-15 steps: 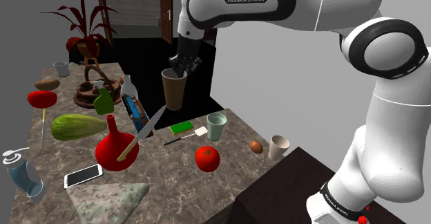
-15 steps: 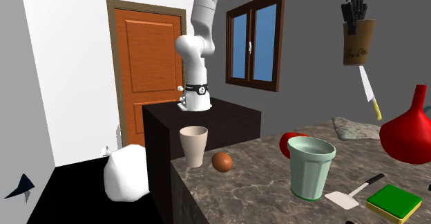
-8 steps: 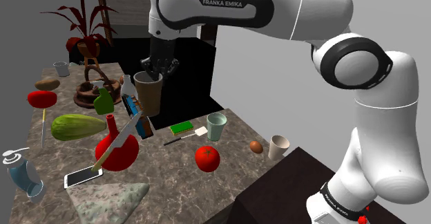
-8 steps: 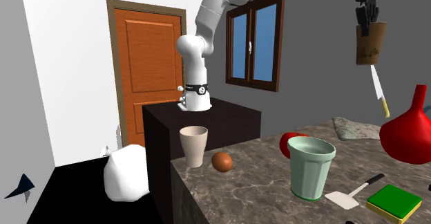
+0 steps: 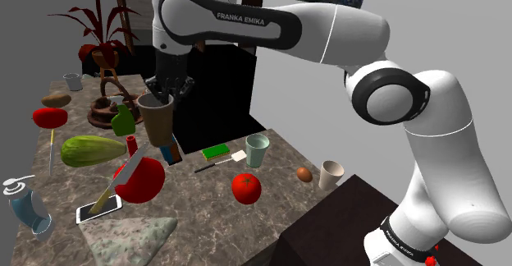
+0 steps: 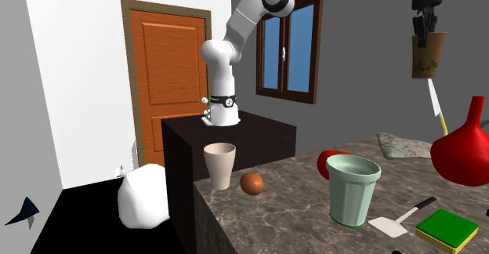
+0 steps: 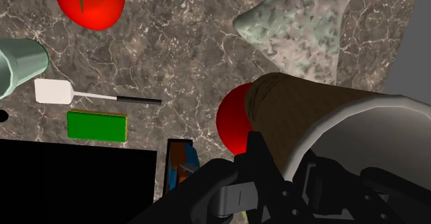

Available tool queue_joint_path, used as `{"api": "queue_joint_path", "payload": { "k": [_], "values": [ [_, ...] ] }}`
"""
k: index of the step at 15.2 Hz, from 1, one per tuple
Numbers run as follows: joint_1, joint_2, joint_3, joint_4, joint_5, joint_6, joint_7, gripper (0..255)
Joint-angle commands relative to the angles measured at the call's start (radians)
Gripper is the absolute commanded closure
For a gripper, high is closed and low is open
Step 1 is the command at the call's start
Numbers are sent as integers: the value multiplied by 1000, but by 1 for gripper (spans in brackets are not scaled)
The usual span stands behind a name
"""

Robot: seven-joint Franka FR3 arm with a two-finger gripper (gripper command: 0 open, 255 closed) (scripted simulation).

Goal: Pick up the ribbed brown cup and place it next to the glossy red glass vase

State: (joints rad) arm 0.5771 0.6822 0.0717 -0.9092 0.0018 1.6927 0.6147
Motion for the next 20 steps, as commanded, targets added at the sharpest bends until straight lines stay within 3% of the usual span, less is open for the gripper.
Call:
{"api": "queue_joint_path", "payload": {
  "k": [1,20],
  "values": [
    [-1,-7,0,-39,0,34,0,255],
    [-7,-21,0,-319,2,300,-8,255]
  ]
}}
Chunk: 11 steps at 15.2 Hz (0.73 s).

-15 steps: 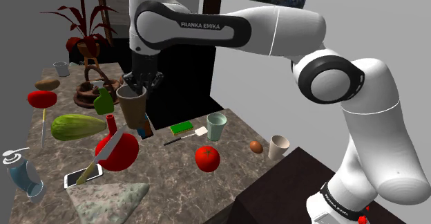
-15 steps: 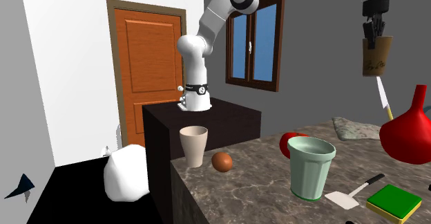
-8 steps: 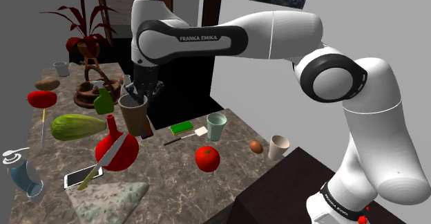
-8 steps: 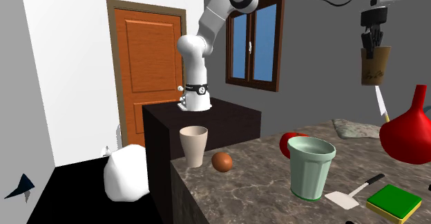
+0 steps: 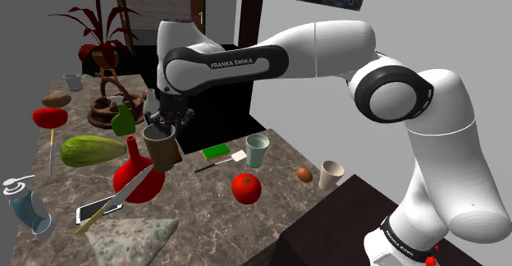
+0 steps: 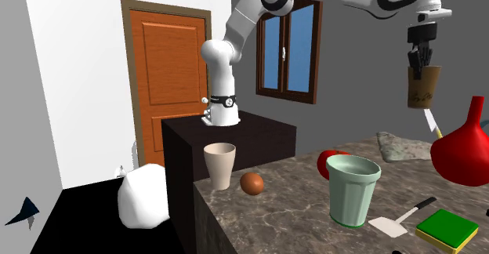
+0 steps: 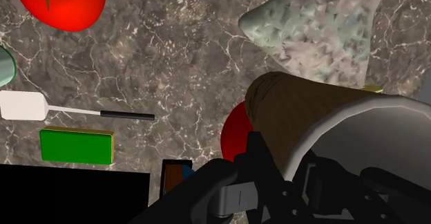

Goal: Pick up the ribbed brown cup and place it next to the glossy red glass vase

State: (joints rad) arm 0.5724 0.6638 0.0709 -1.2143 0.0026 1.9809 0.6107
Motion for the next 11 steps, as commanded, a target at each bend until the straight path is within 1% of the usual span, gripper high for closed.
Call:
{"api": "queue_joint_path", "payload": {
  "k": [1,11],
  "values": [
    [-3,1,0,-23,1,23,-4,255],
    [-3,39,-1,-95,0,134,-7,255]
  ]
}}
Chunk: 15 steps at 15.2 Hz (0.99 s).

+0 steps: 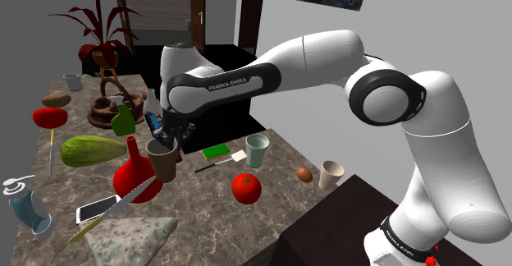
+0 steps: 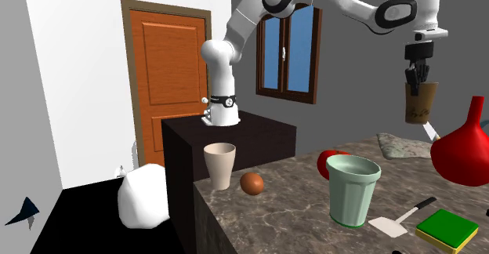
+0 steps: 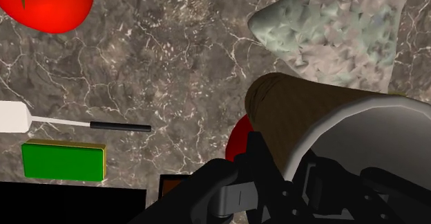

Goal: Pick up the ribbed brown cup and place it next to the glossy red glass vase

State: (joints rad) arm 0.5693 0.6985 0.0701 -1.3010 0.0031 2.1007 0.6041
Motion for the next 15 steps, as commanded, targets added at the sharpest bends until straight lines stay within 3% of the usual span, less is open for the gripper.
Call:
{"api": "queue_joint_path", "payload": {
  "k": [1,15],
  "values": [
    [0,10,0,-13,0,24,-1,255],
    [2,98,-3,-56,-3,156,-4,255]
  ]
}}
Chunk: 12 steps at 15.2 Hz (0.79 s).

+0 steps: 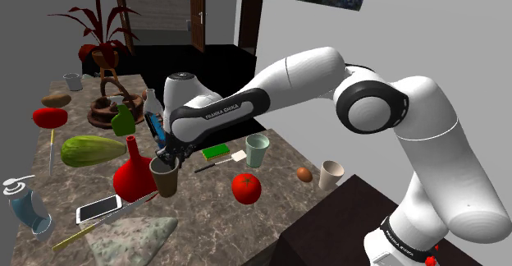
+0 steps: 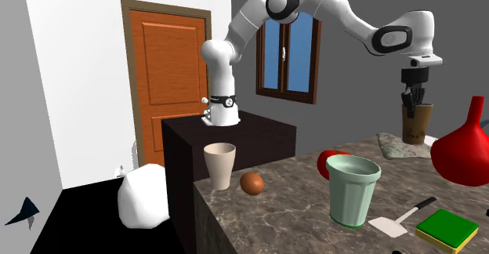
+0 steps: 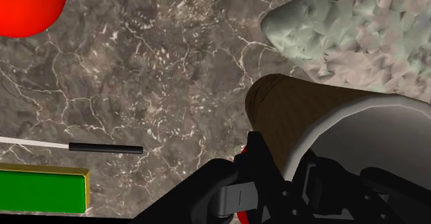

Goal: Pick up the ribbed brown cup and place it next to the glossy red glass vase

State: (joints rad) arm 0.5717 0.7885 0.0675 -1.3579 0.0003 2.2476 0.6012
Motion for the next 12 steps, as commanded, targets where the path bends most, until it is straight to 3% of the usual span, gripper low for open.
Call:
{"api": "queue_joint_path", "payload": {
  "k": [1,12],
  "values": [
    [-1,16,0,-1,0,18,-1,255],
    [2,110,-3,8,-2,103,-4,255]
  ]
}}
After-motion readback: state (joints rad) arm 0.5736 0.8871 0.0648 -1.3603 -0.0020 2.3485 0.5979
